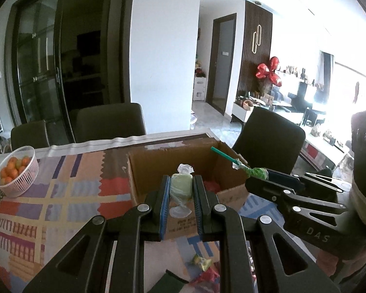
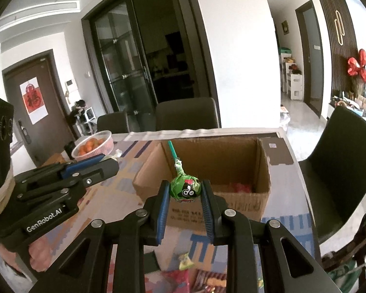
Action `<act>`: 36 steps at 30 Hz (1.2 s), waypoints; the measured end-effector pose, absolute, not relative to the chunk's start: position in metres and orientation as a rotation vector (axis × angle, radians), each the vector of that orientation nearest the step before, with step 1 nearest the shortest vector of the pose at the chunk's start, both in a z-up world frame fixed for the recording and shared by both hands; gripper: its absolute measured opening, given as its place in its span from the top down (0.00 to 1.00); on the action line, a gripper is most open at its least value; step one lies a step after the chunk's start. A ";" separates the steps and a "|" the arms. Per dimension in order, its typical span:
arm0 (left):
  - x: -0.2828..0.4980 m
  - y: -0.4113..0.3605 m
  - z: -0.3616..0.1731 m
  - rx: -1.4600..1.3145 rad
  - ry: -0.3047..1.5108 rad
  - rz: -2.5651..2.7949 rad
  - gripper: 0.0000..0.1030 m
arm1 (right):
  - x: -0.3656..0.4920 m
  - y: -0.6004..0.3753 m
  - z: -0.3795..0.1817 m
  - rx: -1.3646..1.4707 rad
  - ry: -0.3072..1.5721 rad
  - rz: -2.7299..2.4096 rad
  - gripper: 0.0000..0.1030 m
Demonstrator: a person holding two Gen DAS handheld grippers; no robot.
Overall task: Organize snacks
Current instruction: 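Carry the candy and lollipop into the box and open both tools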
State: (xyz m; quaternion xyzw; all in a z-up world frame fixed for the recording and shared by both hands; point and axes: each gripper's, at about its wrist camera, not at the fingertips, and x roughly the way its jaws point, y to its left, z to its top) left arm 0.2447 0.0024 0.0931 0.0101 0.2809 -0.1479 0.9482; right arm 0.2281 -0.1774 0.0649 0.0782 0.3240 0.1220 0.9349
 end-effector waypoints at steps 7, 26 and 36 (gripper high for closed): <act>0.280 0.005 0.094 0.019 0.610 -0.295 0.81 | 0.258 -0.178 0.064 0.143 0.685 0.246 0.74; 0.348 -0.002 0.046 0.035 0.750 -0.285 0.81 | 0.313 -0.187 0.026 0.117 0.805 0.206 0.74; 0.335 -0.001 0.049 0.049 0.730 -0.257 0.48 | 0.313 -0.186 0.022 0.102 0.798 0.180 0.59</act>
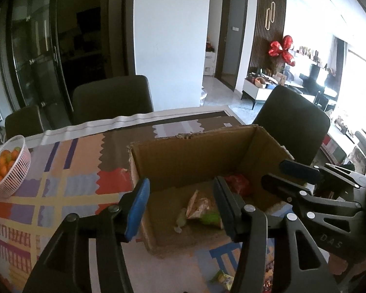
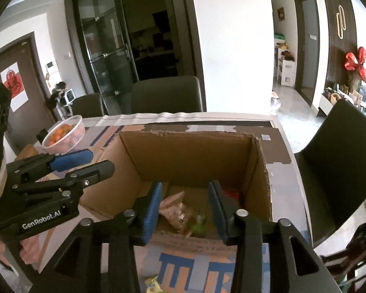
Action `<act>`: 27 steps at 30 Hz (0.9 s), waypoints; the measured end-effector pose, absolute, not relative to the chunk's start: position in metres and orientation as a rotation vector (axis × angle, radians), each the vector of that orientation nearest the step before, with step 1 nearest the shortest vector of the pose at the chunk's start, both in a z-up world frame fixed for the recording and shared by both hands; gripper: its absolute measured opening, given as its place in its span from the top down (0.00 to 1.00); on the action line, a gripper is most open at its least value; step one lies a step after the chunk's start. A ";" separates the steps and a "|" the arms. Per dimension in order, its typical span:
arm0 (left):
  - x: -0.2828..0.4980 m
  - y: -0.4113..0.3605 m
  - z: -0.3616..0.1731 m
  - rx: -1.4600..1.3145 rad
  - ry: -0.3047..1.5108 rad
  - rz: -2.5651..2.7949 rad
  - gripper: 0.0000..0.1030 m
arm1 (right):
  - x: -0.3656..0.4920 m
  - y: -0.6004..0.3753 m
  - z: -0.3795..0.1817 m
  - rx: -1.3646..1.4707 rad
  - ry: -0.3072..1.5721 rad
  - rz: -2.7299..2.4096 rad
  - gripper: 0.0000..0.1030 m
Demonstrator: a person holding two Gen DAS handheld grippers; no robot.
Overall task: Organize snacks
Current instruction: 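Carry the candy and lollipop into the box and open both tools, then move both tools back toward the remaining snacks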
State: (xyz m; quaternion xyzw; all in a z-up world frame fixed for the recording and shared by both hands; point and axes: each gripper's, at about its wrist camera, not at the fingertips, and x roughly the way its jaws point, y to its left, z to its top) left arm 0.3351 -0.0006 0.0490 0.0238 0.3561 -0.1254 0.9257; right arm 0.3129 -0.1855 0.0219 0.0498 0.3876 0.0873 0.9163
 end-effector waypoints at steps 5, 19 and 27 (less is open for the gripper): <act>0.313 0.002 0.057 0.089 0.695 -0.237 0.44 | 0.299 -0.182 0.029 0.098 0.778 0.193 0.58; 0.249 0.012 0.074 0.102 0.643 -0.228 0.41 | 0.248 -0.163 0.049 0.091 0.726 0.263 0.58; 0.223 0.019 0.065 0.122 0.656 -0.221 0.39 | 0.230 -0.154 0.045 0.070 0.743 0.291 0.59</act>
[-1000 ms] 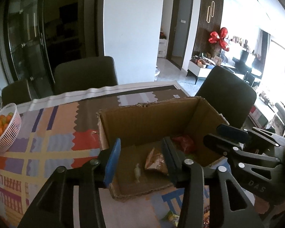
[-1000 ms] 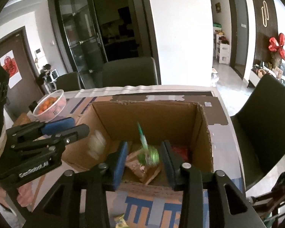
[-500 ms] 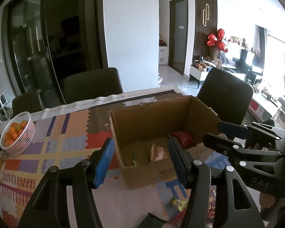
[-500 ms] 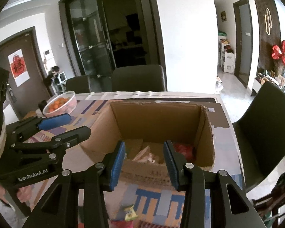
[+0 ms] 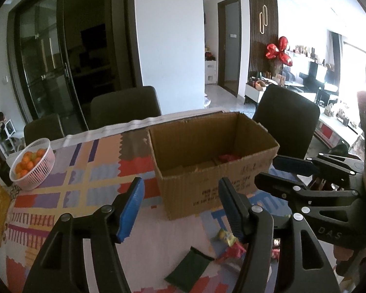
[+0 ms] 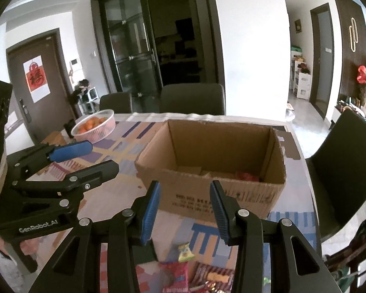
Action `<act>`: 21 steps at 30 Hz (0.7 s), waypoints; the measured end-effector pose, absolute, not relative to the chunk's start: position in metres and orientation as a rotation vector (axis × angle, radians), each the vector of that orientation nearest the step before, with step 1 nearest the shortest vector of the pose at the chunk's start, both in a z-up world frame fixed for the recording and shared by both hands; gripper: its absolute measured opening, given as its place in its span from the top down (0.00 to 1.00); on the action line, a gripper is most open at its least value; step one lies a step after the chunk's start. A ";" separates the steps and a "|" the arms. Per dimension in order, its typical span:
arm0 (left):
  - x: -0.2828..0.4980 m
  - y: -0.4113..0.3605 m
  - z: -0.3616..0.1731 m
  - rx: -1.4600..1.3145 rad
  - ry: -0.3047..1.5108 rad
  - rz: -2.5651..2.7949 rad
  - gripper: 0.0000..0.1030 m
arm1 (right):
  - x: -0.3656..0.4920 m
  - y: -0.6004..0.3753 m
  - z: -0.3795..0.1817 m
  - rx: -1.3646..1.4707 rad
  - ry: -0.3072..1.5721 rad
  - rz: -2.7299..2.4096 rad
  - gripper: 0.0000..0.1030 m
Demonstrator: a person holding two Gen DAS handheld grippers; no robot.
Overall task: Organize snacks
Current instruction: 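Move both tools back toward the remaining snacks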
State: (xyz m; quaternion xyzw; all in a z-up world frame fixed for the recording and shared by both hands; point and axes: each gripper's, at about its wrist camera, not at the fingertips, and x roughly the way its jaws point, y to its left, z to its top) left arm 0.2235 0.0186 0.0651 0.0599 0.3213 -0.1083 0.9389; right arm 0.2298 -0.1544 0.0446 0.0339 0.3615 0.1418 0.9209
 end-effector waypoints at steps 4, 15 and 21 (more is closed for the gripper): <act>0.216 0.020 0.056 0.137 0.677 -0.222 0.39 | 0.222 -0.152 0.035 0.060 0.771 0.310 0.59; 0.199 0.025 0.015 0.148 0.776 -0.237 0.39 | 0.208 -0.139 0.000 0.027 0.872 0.354 0.59; 0.195 0.026 -0.011 0.136 0.852 -0.250 0.39 | 0.204 -0.133 -0.019 0.001 0.933 0.369 0.59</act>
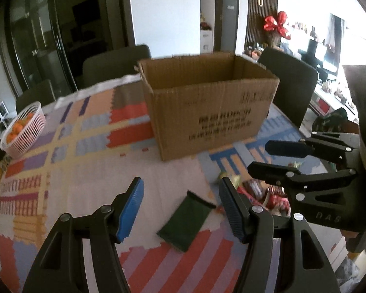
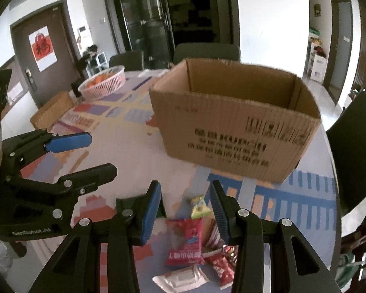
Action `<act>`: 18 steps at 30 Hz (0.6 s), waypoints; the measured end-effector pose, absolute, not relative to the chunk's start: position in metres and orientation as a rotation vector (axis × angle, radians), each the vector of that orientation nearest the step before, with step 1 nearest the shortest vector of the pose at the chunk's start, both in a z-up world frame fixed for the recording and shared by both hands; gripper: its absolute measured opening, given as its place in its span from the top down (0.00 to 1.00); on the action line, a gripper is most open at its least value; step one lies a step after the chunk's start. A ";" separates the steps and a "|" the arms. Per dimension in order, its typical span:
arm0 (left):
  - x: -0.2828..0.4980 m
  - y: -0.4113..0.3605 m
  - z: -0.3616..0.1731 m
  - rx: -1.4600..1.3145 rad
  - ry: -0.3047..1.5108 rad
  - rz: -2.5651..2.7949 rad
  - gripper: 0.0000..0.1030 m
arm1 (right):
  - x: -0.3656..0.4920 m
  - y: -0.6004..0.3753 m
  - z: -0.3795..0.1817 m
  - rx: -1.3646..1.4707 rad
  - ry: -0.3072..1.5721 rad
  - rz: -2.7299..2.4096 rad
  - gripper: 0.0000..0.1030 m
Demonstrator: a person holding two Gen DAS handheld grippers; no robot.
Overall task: Organize snacks
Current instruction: 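Move both tools back toward the remaining snacks, then grasp the dark green bar with the left tool while the right tool grasps the yellow-green candy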
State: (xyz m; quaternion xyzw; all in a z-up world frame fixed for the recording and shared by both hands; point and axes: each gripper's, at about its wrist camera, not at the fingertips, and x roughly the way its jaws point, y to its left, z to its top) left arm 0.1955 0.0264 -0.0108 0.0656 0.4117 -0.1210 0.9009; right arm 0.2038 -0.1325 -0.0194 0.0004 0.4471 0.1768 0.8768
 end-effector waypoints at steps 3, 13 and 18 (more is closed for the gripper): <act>0.195 0.028 -0.023 0.124 0.886 -0.255 0.39 | 0.202 -0.131 -0.030 -0.003 0.963 0.372 0.59; 0.197 0.029 -0.065 0.120 1.002 -0.269 0.39 | 0.203 -0.128 -0.061 -0.037 1.053 0.370 0.58; 0.203 0.029 -0.085 0.120 1.058 -0.273 0.39 | 0.208 -0.125 -0.075 -0.054 1.088 0.372 0.59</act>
